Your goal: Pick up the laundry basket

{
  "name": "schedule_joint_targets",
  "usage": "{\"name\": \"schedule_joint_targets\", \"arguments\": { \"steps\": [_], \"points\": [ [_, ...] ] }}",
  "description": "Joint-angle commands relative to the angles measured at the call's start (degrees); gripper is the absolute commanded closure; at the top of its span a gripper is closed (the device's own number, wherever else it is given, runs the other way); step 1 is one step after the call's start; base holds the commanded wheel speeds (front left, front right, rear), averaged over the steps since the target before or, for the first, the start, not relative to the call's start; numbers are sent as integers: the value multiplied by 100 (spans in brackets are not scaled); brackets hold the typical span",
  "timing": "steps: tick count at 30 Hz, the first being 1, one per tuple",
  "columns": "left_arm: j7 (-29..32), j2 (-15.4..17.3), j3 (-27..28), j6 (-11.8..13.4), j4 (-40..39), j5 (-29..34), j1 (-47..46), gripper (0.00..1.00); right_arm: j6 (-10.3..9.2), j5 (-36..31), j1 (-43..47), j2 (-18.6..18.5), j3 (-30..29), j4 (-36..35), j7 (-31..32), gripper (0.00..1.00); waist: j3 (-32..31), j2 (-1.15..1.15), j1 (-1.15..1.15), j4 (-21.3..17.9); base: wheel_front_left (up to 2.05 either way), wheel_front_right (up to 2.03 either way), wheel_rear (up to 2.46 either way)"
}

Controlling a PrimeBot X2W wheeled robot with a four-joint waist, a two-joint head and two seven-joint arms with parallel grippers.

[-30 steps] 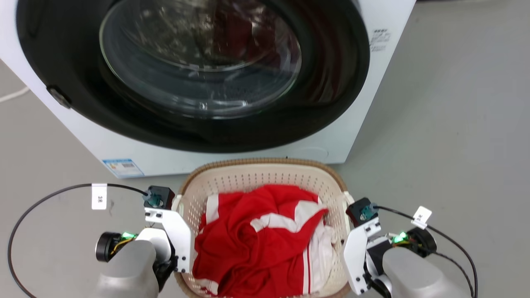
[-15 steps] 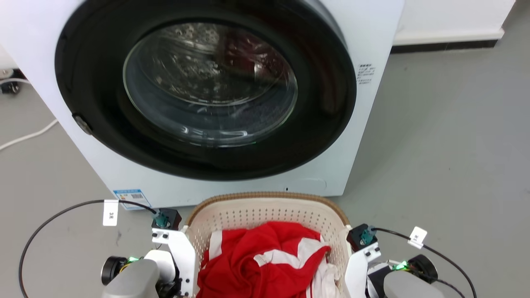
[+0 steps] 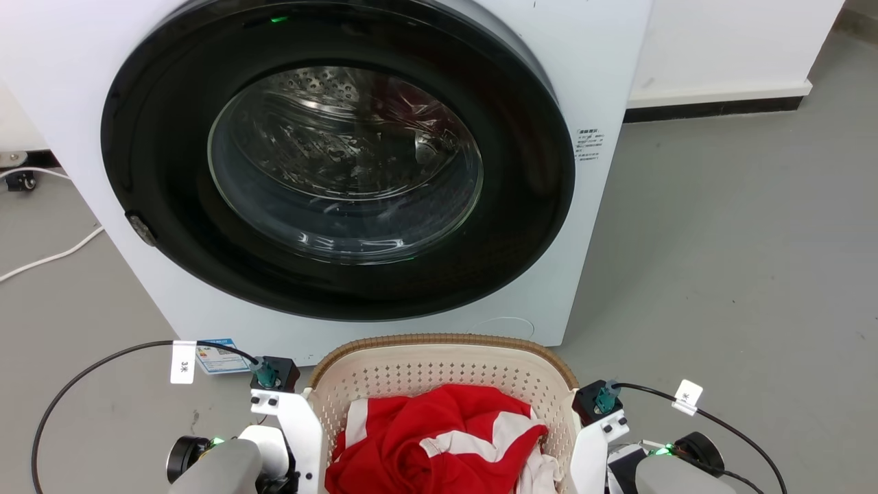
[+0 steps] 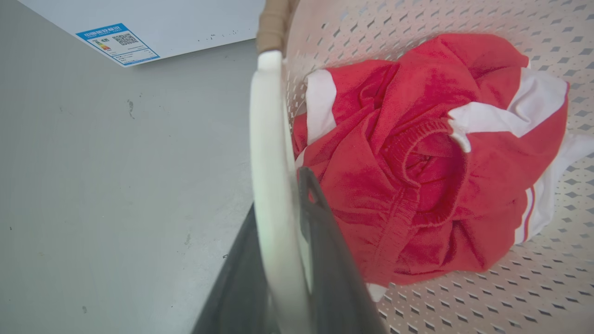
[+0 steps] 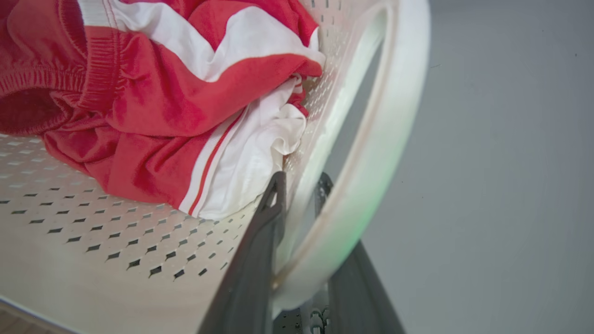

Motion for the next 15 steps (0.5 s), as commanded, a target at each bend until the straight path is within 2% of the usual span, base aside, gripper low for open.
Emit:
{"name": "schedule_joint_targets", "arguments": {
  "steps": [1,15],
  "points": [
    [-86,50,-29,-20,-24,-45,-43,100,68,12,135,-48,94,-16,40,100,-29,0,1,-4,0,0,0],
    [-146,74,-329,-19,36,-352,70,100,68,359,188,-85,497,31,-17,100,-237,0,1,-12,0,0,0]
  ]
}}
